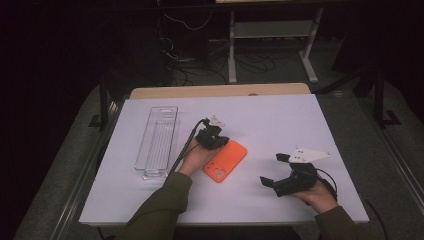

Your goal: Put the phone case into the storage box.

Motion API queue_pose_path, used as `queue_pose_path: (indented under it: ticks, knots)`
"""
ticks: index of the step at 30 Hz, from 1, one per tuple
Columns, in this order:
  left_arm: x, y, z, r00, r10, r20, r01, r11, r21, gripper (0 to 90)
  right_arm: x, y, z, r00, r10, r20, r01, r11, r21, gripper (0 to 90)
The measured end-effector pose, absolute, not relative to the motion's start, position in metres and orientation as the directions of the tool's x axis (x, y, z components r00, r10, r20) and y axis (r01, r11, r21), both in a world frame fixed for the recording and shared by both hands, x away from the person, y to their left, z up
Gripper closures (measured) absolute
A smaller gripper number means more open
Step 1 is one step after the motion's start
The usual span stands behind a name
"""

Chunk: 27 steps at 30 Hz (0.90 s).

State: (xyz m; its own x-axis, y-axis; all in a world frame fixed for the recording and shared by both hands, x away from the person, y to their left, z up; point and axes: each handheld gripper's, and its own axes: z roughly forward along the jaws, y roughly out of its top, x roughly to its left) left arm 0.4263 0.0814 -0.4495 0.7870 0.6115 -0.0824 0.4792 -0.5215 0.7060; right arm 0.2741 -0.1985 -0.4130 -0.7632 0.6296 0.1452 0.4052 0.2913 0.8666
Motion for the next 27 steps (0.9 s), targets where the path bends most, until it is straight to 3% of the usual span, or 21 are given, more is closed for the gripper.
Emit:
queue_pose_path:
  ticks: [18,25,27]
  knots:
    - [0.402,0.052,-0.452,0.867,0.477,-0.144,0.423,-0.553,0.717,89.9,0.274,-0.198,-0.413,-0.763,0.629,0.146,0.406,0.292,0.866,0.0]
    - [0.402,0.055,-0.448,0.872,0.474,-0.124,0.408,-0.562,0.72,89.4,0.274,-0.198,-0.413,-0.764,0.629,0.144,0.404,0.293,0.867,0.0]
    - [0.402,0.058,-0.444,0.865,0.481,-0.143,0.419,-0.535,0.734,84.6,0.274,-0.198,-0.413,-0.763,0.629,0.145,0.405,0.293,0.866,0.0]
